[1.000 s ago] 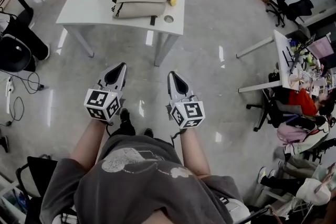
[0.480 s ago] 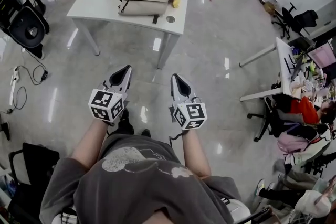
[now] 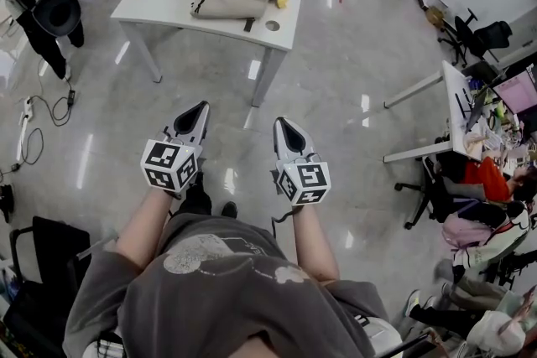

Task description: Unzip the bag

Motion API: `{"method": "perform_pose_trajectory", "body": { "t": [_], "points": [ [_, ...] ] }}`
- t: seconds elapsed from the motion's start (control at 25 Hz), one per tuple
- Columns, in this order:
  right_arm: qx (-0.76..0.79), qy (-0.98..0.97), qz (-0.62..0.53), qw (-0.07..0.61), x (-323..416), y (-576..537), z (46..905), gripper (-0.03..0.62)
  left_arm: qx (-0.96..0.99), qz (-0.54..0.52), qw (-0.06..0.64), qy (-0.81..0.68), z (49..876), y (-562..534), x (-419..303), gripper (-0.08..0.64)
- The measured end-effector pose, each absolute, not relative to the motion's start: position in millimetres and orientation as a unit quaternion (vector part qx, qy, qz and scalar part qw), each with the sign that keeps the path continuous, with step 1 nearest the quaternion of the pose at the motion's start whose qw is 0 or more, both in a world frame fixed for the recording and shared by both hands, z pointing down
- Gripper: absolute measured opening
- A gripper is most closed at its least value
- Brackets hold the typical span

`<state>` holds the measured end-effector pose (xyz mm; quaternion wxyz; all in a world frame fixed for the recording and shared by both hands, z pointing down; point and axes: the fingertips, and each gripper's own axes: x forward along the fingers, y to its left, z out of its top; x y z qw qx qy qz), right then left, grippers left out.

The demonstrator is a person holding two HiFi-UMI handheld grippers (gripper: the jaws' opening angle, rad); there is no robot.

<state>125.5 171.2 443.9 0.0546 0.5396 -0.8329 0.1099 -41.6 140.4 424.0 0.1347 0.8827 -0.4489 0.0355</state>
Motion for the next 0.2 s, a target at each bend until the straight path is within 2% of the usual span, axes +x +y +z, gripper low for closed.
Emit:
{"method": "perform_pose_trajectory", "body": {
  "t": [0.2],
  "points": [
    [0.533,-0.837,0.104,0.063,125.3,181.5,445.0,-0.002,0.879,0.040,0.136,-0.455,427.4,149.4,-41.1,0.006]
  ]
}}
